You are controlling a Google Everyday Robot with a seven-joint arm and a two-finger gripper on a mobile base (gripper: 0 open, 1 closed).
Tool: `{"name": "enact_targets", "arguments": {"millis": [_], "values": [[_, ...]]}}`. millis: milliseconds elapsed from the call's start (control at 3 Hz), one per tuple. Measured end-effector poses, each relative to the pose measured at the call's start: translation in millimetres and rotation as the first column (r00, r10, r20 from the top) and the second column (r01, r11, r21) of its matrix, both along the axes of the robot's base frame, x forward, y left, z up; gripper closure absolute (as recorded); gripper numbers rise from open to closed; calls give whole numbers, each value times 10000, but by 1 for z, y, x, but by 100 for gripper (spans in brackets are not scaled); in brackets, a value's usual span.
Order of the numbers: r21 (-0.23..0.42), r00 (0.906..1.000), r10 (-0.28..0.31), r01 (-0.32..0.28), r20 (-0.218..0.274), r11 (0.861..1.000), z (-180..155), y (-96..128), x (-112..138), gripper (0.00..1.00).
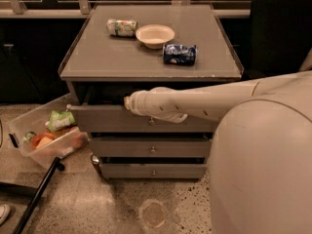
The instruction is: Open top drawer
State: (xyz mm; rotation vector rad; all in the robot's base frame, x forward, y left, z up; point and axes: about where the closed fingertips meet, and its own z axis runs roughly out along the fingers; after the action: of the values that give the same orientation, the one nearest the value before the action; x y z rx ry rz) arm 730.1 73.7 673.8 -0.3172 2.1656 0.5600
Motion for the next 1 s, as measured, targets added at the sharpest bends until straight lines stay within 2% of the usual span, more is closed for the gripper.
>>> {"name": "enact_targets", "arguments": {"millis": [333, 667, 1000], "values": [[-265, 9997, 184, -188, -186, 9995, -1, -8, -12, 100], [-716, 9946, 742, -794, -723, 9943, -8, -19, -35, 100], [-775, 9938, 804, -864, -772, 9932, -6, -20, -35, 100]]}}
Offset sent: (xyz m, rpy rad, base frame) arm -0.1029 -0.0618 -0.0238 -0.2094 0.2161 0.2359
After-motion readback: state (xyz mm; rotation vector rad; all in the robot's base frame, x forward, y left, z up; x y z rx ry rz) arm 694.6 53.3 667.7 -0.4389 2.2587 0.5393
